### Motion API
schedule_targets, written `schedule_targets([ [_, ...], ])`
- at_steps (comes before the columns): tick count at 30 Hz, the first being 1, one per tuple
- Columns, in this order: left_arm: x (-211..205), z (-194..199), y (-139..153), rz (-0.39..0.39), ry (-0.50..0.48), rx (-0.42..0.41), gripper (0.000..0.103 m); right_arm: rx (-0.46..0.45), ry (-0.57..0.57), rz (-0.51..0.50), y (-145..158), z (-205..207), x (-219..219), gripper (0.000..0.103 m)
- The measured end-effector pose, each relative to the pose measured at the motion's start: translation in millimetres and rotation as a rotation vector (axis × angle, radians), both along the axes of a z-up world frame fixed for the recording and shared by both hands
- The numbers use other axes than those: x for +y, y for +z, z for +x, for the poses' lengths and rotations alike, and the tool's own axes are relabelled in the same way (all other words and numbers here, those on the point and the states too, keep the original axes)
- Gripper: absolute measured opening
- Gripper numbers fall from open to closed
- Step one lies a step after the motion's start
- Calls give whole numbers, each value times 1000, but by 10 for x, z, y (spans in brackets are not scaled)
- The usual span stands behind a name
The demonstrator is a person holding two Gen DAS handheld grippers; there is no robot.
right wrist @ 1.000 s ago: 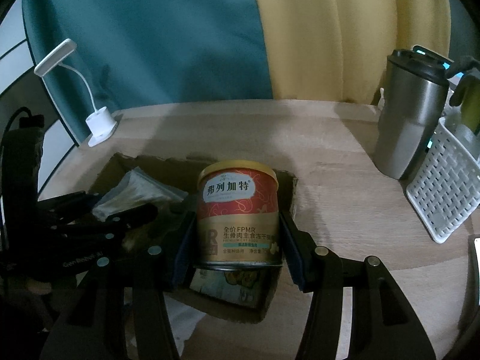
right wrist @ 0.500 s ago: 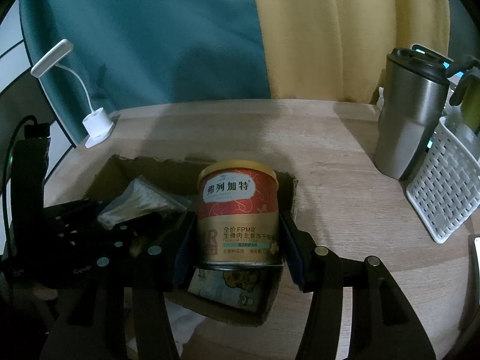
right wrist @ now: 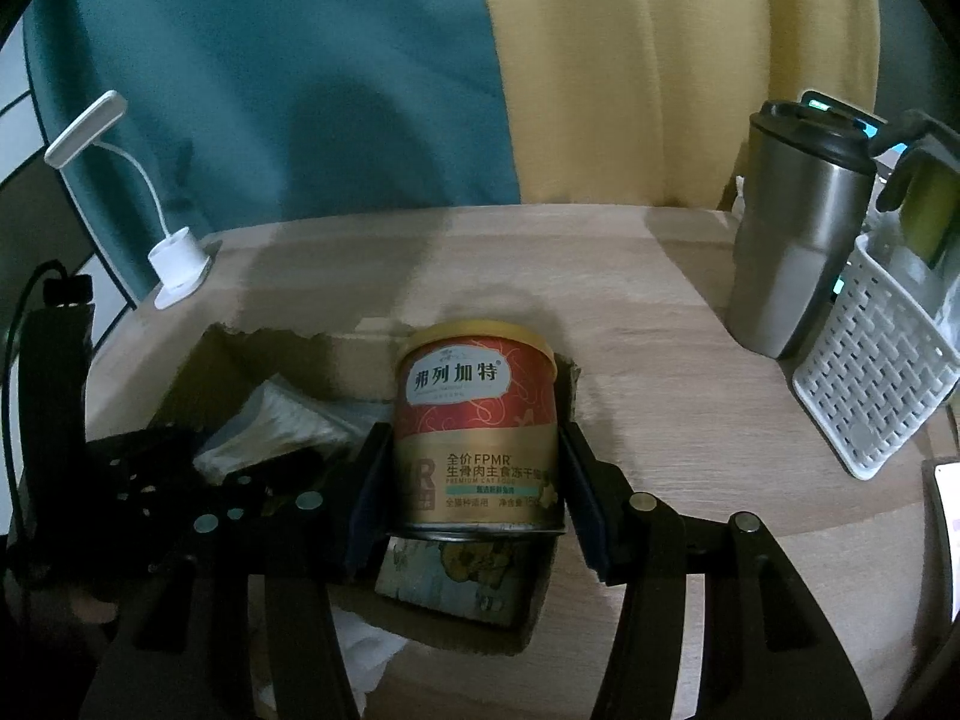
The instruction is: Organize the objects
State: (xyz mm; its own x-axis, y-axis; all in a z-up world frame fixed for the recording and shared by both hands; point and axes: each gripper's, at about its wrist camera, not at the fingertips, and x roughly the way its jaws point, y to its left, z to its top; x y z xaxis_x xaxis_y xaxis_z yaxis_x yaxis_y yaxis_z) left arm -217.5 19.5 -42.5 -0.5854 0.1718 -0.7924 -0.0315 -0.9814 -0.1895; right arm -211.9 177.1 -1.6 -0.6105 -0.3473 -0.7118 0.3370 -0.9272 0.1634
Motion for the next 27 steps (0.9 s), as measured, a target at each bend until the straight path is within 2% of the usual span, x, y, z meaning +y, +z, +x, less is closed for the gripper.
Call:
schedule_targets([
  [9,-44,-15,-19,40,1,-24,52,-6,-33,20,-41,-99,-61,57],
  [10,-47,-15,-19,42,0,-24,53,-5,-38,28,-47,-108,-77,59],
  [13,-56,0,-15,60,-9,-24,57,-6,-21,7,-52,-124,-108,75],
  [14,-56,11,-12,60,-10,-24,57,0,-17,14,-49,-114,-130,77],
  [19,-65,38,10,60,-7,-17,58,8,-19,24,-34,-82,-84,77],
  [21,-71,49,27,64,-7,-9,60,11,-37,35,-21,-76,-49,77],
  [23,-83,64,46,78,-11,-5,68,4,-53,31,-19,-76,12,77],
  [27,-77,94,82,77,-15,-1,68,7,-69,32,7,-48,77,77],
])
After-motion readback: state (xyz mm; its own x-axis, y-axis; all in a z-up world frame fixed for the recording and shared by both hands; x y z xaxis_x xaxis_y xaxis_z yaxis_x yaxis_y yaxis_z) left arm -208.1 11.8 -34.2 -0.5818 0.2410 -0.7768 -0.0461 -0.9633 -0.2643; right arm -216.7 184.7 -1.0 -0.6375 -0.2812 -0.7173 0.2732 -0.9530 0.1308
